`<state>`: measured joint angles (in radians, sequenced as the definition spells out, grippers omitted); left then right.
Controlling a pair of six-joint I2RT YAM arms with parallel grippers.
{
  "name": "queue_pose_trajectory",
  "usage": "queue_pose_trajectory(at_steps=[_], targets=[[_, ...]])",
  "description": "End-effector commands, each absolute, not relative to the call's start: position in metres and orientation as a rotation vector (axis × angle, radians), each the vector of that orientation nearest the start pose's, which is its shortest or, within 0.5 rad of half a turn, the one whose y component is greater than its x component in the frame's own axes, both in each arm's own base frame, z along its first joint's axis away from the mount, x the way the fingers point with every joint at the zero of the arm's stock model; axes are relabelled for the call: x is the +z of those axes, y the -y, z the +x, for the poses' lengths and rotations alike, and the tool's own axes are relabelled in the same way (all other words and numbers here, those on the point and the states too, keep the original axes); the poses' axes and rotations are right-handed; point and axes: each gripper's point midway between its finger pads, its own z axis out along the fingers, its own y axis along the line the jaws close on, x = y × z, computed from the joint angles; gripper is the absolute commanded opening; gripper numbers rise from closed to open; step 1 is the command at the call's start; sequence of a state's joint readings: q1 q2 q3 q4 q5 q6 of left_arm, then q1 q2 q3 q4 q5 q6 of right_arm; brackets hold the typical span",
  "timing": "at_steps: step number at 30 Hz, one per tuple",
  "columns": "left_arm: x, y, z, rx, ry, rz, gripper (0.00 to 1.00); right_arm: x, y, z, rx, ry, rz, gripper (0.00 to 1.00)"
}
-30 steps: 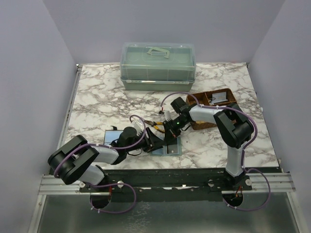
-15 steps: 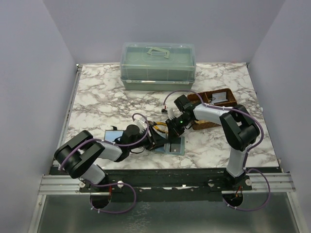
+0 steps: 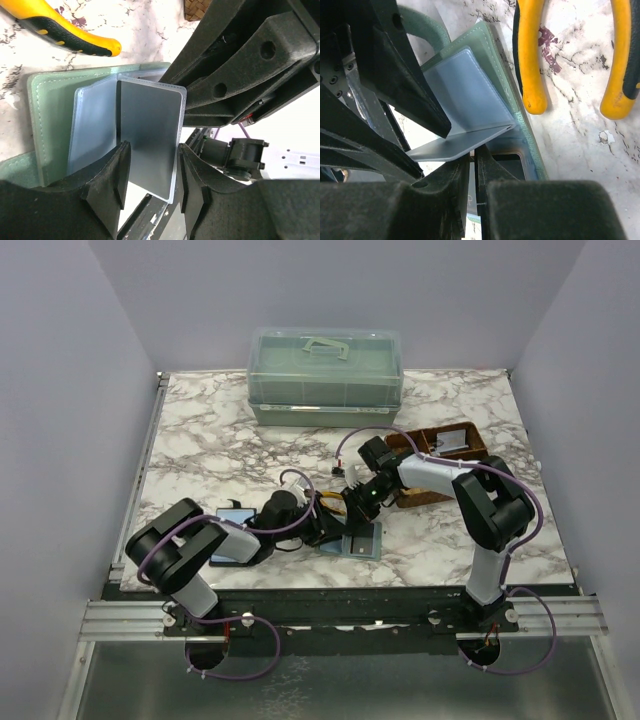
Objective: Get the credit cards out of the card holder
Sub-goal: Pick up the card holder from the center of the board.
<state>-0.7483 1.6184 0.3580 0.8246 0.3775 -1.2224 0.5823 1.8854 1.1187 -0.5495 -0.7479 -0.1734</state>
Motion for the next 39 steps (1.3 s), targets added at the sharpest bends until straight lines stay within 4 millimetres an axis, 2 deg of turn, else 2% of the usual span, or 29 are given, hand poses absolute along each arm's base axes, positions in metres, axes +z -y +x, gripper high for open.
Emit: queue_pose_trajectory(at_steps=[1, 5, 8, 11, 14, 17, 23, 28, 31, 34, 39], targets=[[0.059, 0.310, 0.203, -1.348, -2.381, -0.221, 0.46, 0.027, -0.271, 0.213, 1.123, -2.582, -1.192, 0.16], [0.053, 0.302, 0.203, -1.244, -2.430, -0.197, 0.45, 0.031, -0.273, 0.212, 1.147, -2.571, -1.193, 0.17], [0.050, 0.305, 0.200, -1.255, -2.460, -0.176, 0.36, 0.037, -0.274, 0.213, 1.165, -2.555, -1.185, 0.20], [0.048, 0.308, 0.199, -1.266, -2.475, -0.164, 0.22, 0.047, -0.272, 0.217, 1.217, -2.526, -1.160, 0.21], [0.050, 0.309, 0.199, -1.275, -2.471, -0.148, 0.00, 0.067, -0.267, 0.221, 1.338, -2.456, -1.114, 0.21], [0.060, 0.310, 0.198, -1.293, -2.439, -0.116, 0.00, 0.092, -0.266, 0.218, 1.492, -2.341, -1.094, 0.22], [0.101, 0.303, 0.194, -1.322, -2.223, 0.058, 0.00, 0.135, -0.272, 0.200, 1.710, -2.107, -1.103, 0.29], [0.133, 0.292, 0.191, -1.359, -2.034, 0.064, 0.00, 0.172, -0.263, 0.194, 1.914, -1.901, -1.036, 0.31], [0.146, 0.288, 0.193, -1.381, -1.964, 0.021, 0.00, 0.181, -0.260, 0.188, 1.939, -1.836, -1.047, 0.35], [0.160, 0.285, 0.196, -1.405, -1.901, -0.032, 0.00, 0.182, -0.259, 0.187, 1.929, -1.843, -1.022, 0.43], [0.177, 0.286, 0.198, -1.440, -1.837, -0.074, 0.00, 0.179, -0.258, 0.183, 2.010, -1.869, -0.978, 0.44]])
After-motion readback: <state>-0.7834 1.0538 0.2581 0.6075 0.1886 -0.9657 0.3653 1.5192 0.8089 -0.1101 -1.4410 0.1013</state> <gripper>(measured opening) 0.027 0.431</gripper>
